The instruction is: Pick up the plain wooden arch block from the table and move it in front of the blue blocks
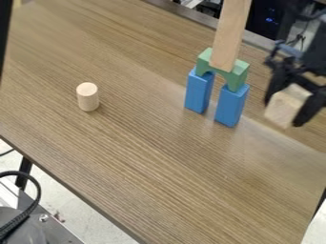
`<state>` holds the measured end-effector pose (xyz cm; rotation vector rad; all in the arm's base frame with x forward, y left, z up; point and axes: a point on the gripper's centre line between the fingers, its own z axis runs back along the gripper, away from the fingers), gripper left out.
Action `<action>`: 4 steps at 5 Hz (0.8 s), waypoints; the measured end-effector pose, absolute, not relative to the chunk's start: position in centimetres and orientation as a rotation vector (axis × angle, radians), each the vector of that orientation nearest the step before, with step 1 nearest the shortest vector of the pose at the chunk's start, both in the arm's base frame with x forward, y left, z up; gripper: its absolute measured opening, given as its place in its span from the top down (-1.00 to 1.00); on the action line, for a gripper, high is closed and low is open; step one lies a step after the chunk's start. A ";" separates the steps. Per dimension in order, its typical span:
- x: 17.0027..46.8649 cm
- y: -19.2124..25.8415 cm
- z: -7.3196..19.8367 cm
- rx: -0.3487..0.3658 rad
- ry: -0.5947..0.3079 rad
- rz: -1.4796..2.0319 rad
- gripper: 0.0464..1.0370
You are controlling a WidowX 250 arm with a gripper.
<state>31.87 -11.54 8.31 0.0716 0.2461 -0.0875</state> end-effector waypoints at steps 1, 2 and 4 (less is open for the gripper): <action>31.0 -10.6 5.9 0.097 0.210 -0.009 -0.11; 30.3 -10.2 5.3 0.078 0.164 0.023 -0.11; 28.7 -10.6 6.0 0.021 0.144 0.047 -0.11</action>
